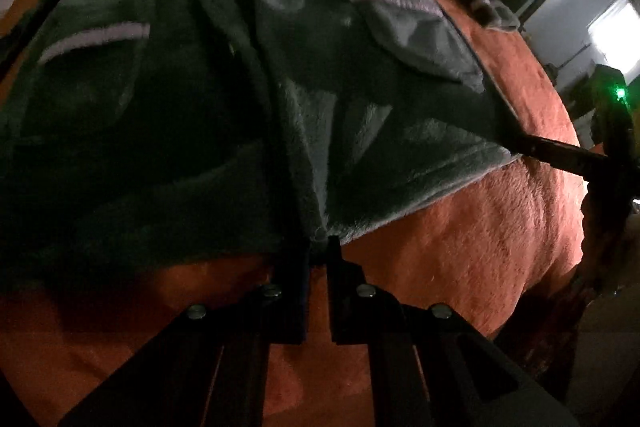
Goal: Fold clothes
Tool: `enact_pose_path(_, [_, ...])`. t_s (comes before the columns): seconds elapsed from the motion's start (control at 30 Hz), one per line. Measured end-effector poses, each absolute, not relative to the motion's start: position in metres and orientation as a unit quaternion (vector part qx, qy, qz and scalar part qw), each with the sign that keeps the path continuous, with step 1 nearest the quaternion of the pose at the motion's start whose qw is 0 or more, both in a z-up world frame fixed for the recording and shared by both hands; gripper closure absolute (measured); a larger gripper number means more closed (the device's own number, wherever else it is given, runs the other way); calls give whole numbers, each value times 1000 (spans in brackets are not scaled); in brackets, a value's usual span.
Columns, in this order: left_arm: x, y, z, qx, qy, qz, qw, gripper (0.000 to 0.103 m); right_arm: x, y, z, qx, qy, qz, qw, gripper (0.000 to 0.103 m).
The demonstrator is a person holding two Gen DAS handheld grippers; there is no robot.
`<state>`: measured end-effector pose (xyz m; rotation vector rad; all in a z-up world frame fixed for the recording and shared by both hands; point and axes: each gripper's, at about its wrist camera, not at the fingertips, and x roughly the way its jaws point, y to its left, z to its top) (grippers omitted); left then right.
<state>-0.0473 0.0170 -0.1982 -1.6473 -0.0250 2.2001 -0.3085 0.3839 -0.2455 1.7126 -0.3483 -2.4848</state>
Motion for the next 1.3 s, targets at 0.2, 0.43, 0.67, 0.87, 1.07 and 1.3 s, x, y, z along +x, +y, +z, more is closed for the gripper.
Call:
enact_pose_path(0.2, [-44,-7,-163,-552,-16,804,223,79,-319,386,-228,556,-108,-822,64,59])
enact_pose_path(0.43, [-61,-111,-146,-535,-62,835,113,68,-358,378,-185,530,-100,-834,117,56])
enact_pose_path(0.67, [-105,-219,-170,-550,-74,832,5,58,-453,296,-184,534,-127,-797,253,50])
enact_pose_path(0.87, [-112,-212,-194,-553,-55,831,34,70,-522,205,-190,580,-88,-748,311,50])
enact_pose_path(1.07, [-84,-262,-206,-519,-188,834,-14,94,-577,135,-185,579,19,-745,330,50])
enact_pose_path(1.3, [-73,-295,-179,-533,-209,819,-30,90,-650,79,-187,530,127,-791,278,50])
